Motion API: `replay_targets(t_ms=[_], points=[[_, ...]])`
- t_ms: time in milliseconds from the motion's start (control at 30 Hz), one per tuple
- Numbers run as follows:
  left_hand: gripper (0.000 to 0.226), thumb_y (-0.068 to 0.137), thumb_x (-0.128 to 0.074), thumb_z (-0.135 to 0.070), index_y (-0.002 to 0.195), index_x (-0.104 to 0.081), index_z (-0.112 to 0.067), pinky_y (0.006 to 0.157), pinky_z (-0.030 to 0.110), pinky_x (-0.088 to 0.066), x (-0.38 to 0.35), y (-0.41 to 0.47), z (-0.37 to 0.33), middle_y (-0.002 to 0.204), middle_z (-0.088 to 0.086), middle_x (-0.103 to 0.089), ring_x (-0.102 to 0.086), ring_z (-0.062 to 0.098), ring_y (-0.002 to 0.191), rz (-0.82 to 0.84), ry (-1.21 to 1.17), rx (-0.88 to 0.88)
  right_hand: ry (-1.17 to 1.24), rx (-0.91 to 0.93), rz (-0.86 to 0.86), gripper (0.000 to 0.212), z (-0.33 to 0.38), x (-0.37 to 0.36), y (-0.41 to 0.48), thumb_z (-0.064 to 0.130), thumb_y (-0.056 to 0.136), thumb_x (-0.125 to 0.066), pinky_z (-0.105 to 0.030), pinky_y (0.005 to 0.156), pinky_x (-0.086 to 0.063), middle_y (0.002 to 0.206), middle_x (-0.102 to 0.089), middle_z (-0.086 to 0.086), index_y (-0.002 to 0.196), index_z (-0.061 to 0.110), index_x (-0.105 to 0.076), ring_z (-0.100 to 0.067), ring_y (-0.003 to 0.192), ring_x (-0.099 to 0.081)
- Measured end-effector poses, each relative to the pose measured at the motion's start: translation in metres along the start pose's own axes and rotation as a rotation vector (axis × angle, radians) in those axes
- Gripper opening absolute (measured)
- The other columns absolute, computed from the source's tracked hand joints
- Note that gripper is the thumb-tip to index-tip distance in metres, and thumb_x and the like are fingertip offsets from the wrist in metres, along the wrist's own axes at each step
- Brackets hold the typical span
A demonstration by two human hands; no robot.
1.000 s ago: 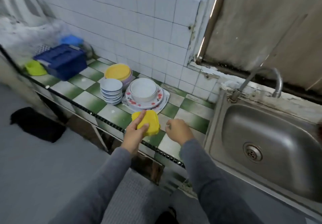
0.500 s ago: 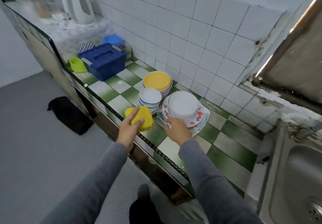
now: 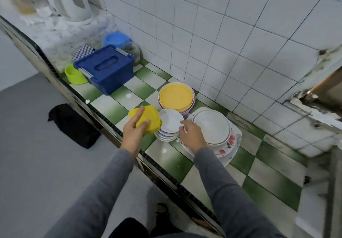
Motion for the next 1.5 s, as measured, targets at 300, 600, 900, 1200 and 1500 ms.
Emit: replay_targets(t_ms=[300,600,900,1200,1500], points=[[0.049,0.096,-0.063,-0.011,0.137,-0.056,-0.038,0.105,0.041,-0.047,0.006,0.050,-0.008,0.148,-0.004,-0.037,-0.046,0.024,0.130,0.113,-0.006,0.052,0.145,-0.158,-0.057,0.036,0.003,-0.015,0.013,0.024,0.105,-0.047,-0.033,0.104,-0.043,0.137,-0.059,-0.007,0.140,0.017,-0.055,-0.022,0.120,-0.057],[0.053,0.096,-0.059,-0.003,0.141,-0.053,-0.030,0.107,0.044,-0.047,0.009,0.105,-0.036,0.138,0.000,-0.045,-0.053,0.024,0.120,0.296,0.043,0.097,0.218,-0.295,-0.216,0.034,0.012,-0.030,0.016,0.021,0.104,-0.051,-0.025,0.092,-0.043,0.131,-0.063,-0.010,0.138,0.020,-0.059,-0.017,0.105,-0.056],[0.053,0.095,-0.060,-0.001,0.136,-0.057,-0.033,0.109,0.048,-0.044,0.015,0.142,-0.045,0.145,0.001,-0.039,-0.046,0.029,0.128,0.467,0.117,0.121,0.220,-0.408,-0.362,0.031,0.026,-0.039,0.022,0.012,0.100,-0.058,-0.029,0.100,-0.044,0.129,-0.066,-0.010,0.129,0.017,-0.068,-0.020,0.102,-0.058],[0.054,0.095,-0.059,-0.001,0.141,-0.053,-0.029,0.105,0.042,-0.047,0.017,0.152,-0.047,0.142,-0.003,-0.039,-0.046,0.026,0.127,0.557,0.150,0.144,0.173,-0.469,-0.433,0.032,0.029,-0.040,0.025,0.006,0.097,-0.058,-0.032,0.104,-0.044,0.126,-0.068,-0.012,0.123,0.018,-0.072,-0.027,0.109,-0.061],[0.056,0.095,-0.059,0.000,0.142,-0.052,-0.029,0.097,0.035,-0.048,0.014,0.158,-0.046,0.146,-0.002,-0.038,-0.045,0.025,0.127,0.562,0.181,0.142,0.193,-0.479,-0.448,0.031,0.028,-0.036,0.026,0.007,0.098,-0.058,-0.027,0.101,-0.042,0.125,-0.069,-0.010,0.123,0.019,-0.072,-0.027,0.112,-0.060]])
Point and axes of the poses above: each hand's wrist, its own y-axis towards the middle knuckle, its own x-axis out of the back of the hand, z = x × y, the point moved 2 cm from there along y, towards the middle knuckle
